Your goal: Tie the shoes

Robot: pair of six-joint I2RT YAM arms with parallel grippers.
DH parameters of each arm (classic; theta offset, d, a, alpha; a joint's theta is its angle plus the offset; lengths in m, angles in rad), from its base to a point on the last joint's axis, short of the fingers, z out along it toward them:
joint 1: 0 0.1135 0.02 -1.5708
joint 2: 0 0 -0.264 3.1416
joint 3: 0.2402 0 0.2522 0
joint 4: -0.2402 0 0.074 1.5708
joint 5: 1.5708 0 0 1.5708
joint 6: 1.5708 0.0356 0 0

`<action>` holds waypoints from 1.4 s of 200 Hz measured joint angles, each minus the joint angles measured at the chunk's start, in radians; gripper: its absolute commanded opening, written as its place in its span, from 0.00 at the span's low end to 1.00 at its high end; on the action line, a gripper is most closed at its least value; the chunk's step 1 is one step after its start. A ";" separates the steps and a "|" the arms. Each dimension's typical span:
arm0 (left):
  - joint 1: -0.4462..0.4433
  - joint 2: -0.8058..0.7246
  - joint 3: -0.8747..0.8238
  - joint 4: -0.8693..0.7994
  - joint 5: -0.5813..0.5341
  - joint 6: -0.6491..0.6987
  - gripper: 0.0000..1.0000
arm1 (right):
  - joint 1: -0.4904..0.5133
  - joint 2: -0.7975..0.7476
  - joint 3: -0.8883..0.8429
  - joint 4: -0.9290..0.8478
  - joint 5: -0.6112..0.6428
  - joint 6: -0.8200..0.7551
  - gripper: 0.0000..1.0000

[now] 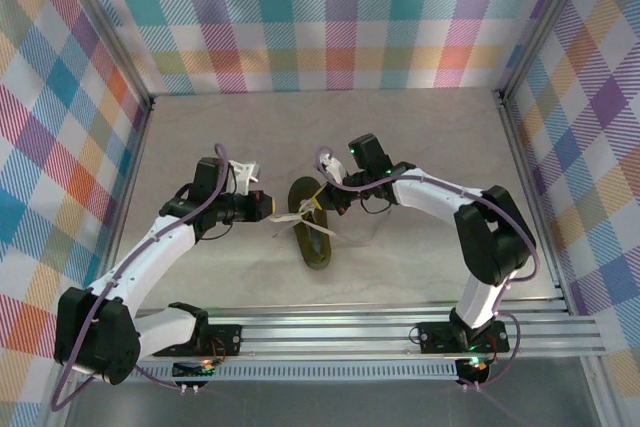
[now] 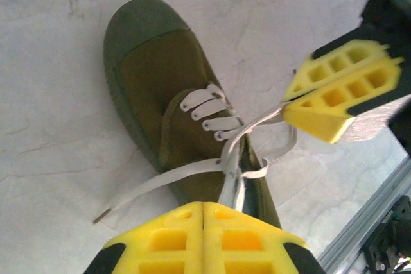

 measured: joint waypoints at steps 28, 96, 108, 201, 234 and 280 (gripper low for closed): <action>0.000 -0.004 -0.026 0.008 -0.002 -0.004 0.00 | 0.000 -0.006 -0.006 0.030 0.009 0.003 0.00; 0.001 -0.055 -0.107 0.059 -0.077 0.033 0.48 | 0.007 -0.005 -0.046 0.049 0.008 -0.050 0.00; 0.001 -0.106 -0.128 0.079 -0.086 0.047 0.50 | 0.007 -0.005 -0.046 0.047 0.008 -0.072 0.00; -0.192 -0.080 -0.146 0.286 -0.060 0.584 0.34 | 0.004 0.032 -0.016 -0.012 -0.037 -0.215 0.00; -0.348 0.046 -0.142 0.288 -0.232 0.778 0.27 | -0.009 0.066 0.026 -0.034 -0.071 -0.229 0.00; -0.454 0.121 -0.142 0.332 -0.412 0.947 0.31 | -0.023 0.084 0.037 -0.063 -0.107 -0.233 0.00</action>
